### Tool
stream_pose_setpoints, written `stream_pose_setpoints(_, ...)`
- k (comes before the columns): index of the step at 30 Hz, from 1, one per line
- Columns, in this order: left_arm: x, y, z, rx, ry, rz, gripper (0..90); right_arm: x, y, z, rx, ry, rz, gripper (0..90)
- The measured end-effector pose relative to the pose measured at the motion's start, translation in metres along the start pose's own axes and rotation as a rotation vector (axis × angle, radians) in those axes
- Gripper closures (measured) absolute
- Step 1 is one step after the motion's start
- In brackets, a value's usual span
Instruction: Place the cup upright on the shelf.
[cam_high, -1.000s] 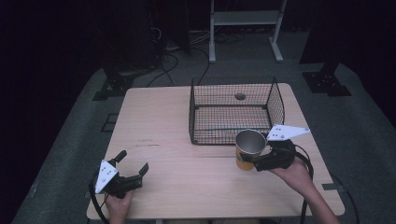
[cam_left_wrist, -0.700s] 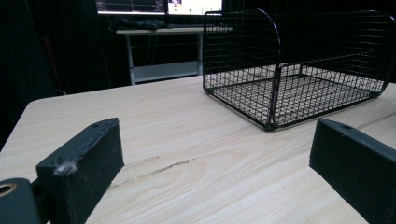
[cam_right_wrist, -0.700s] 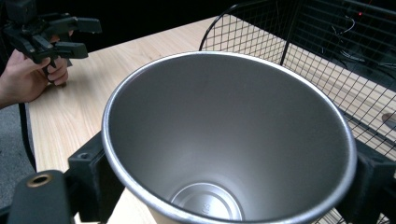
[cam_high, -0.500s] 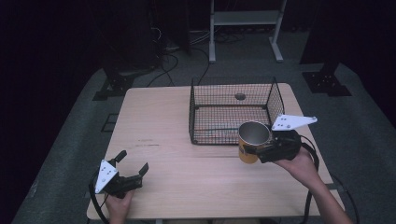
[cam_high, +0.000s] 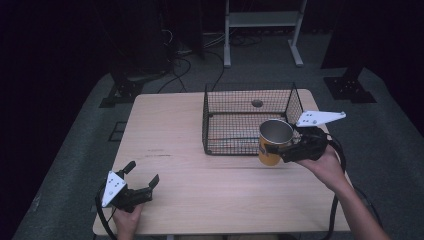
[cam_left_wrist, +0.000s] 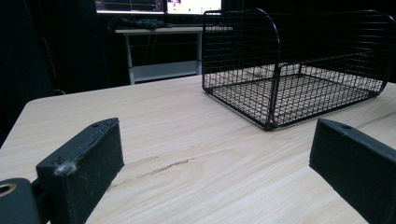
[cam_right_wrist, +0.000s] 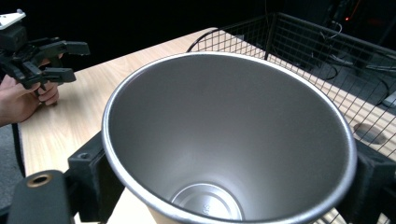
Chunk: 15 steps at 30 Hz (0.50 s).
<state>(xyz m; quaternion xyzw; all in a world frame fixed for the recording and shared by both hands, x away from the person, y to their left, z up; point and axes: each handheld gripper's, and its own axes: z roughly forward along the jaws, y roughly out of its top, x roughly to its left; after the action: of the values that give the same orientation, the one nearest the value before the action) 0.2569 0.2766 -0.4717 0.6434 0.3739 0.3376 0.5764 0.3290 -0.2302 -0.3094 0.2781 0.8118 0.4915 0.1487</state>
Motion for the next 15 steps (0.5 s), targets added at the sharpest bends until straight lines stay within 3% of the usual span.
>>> stream_pose_setpoints(15, 0.000, 0.000, 0.000, 0.000, -0.001, 0.000, 2.2, -0.015, 0.024, 0.003, 0.016, 0.001, -0.011, 12.2)
